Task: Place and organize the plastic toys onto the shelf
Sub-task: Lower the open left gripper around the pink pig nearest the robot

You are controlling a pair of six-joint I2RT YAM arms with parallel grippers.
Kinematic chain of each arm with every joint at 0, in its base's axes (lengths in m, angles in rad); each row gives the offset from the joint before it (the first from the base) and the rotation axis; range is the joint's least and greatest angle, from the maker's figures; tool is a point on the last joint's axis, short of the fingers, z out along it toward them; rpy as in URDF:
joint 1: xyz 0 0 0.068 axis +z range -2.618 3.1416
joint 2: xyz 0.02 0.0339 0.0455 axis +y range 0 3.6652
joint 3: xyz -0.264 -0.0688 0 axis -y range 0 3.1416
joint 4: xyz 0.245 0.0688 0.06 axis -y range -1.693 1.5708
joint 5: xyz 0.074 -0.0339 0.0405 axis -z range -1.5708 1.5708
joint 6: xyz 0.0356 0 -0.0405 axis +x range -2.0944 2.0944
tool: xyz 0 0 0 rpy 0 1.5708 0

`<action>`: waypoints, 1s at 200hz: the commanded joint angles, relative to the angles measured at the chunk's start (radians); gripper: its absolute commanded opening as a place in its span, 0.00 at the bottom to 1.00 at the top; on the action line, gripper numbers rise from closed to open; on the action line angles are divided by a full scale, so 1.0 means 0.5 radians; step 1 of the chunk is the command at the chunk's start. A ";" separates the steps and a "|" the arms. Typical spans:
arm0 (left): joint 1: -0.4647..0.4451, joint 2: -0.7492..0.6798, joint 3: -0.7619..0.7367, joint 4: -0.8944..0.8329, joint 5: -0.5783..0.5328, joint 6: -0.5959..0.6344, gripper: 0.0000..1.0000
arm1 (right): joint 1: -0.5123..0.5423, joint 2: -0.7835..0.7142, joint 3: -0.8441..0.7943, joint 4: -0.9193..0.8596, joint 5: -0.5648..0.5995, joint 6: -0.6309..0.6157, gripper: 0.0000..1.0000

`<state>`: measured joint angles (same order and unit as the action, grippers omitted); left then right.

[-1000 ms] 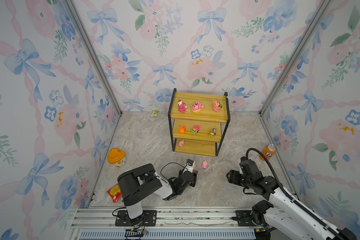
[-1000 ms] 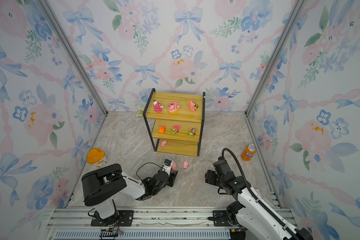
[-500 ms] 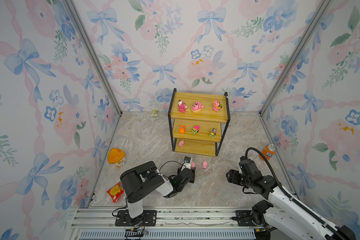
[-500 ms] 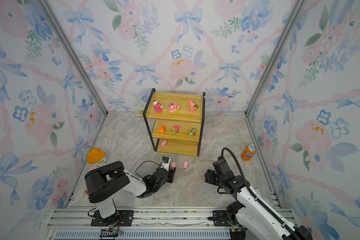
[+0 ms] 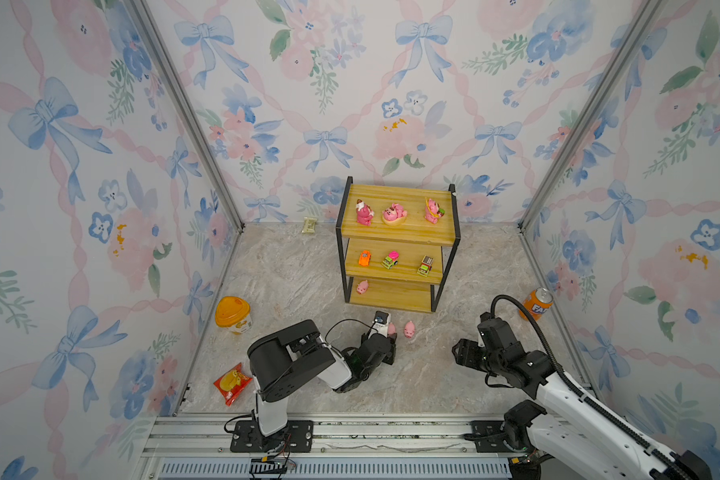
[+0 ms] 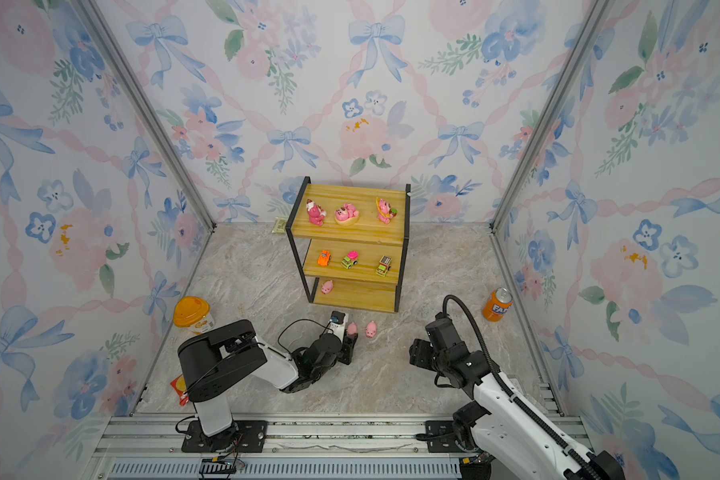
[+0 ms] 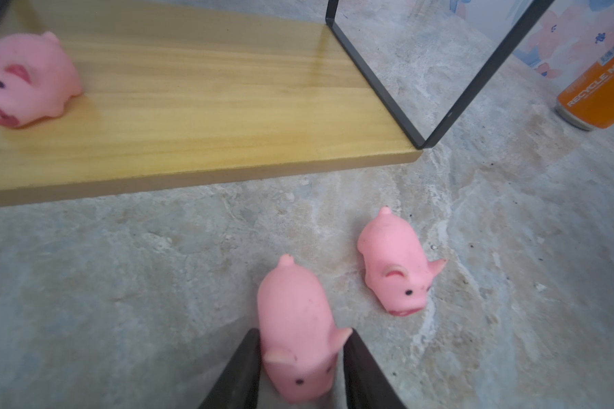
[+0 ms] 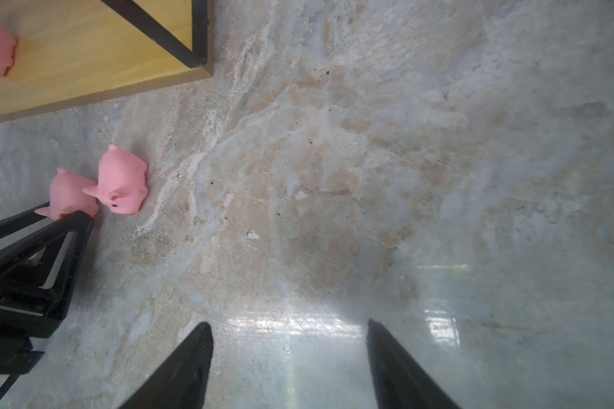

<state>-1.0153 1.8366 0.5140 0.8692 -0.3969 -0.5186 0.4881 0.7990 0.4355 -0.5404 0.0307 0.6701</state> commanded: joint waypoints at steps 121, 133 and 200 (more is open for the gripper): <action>0.141 -0.050 -0.134 -0.002 0.138 0.310 0.16 | 0.024 0.027 0.019 0.009 0.013 0.010 0.71; 0.144 -0.079 -0.163 -0.002 0.131 0.328 0.15 | 0.024 0.036 0.021 0.011 0.010 0.009 0.71; 0.142 -0.162 -0.230 0.001 0.058 0.263 0.39 | 0.024 0.056 0.013 0.032 -0.002 0.013 0.71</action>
<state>-0.9482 1.7668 0.4061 0.9024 -0.3618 -0.3782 0.4881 0.8207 0.4355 -0.5327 0.0303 0.6701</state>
